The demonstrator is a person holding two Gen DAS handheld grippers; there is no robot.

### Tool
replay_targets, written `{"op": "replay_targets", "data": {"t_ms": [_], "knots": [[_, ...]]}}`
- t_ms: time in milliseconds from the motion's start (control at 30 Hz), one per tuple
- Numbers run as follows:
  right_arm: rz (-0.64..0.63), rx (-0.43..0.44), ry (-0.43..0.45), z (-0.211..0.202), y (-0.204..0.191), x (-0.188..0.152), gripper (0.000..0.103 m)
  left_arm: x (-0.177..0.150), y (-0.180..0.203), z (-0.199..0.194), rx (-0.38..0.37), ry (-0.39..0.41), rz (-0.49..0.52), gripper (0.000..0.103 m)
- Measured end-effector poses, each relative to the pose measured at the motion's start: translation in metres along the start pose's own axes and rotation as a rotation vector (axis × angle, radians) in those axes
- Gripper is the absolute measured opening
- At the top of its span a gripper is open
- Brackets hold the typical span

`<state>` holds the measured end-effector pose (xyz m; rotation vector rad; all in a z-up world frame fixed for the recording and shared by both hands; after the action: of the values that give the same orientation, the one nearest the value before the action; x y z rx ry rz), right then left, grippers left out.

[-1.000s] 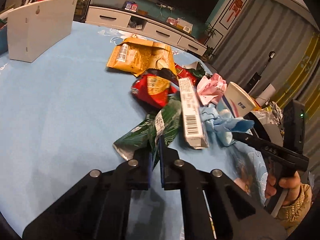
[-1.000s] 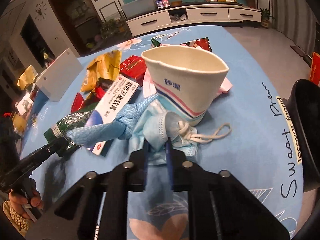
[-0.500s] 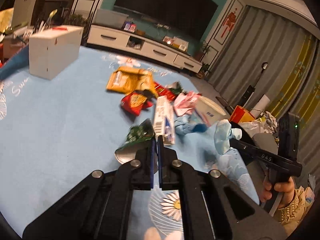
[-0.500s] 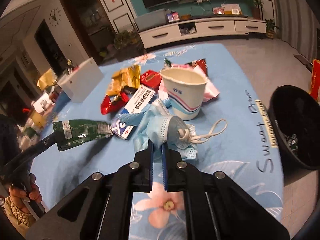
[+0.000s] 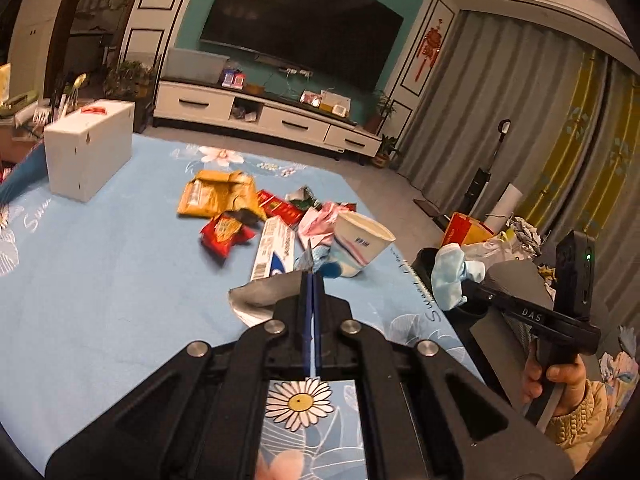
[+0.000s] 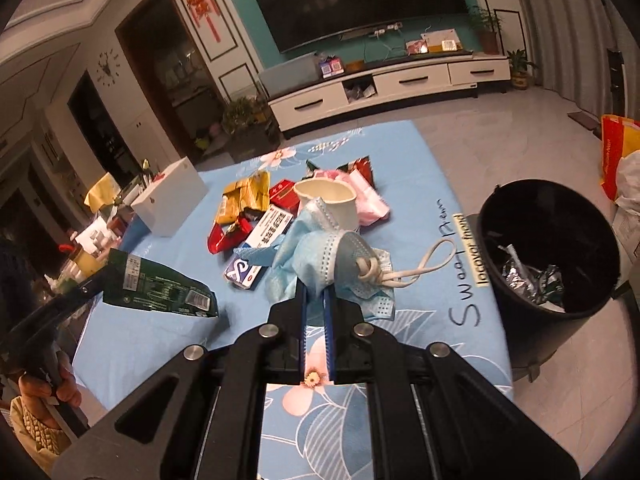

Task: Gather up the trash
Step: 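Carry the snack bag and mask over the bin and open both tools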

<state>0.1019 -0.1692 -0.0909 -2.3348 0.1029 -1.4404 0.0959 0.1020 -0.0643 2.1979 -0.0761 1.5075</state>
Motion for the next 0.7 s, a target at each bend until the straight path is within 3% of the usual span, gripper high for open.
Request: {"op": "replay_targets", "data": {"t_ms": [400, 700], "knots": [[0.073, -0.064, 0.108, -0.036, 0.05, 0.023, 0.008, 0.04, 0.074, 0.008, -0.133, 0.071, 0.073, 0.002], [0.142, -0.146, 0.178, -0.056, 0.107, 0.034, 0.009, 0.043, 0.151, 0.061, -0.265, 0.041, 0.123, 0.002]]}}
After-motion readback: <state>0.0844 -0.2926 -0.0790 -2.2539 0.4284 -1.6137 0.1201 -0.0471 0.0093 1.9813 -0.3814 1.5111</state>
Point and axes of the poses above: each gripper's, at about its wrist camera, not at the fingertips, and z roughly the way its jaws point, y to its right, x to its top, the point moved 6 cm from there along z, roughly the way its jaws point, and after that the axes turned 15 degrees about y, right-handed, at the moved point
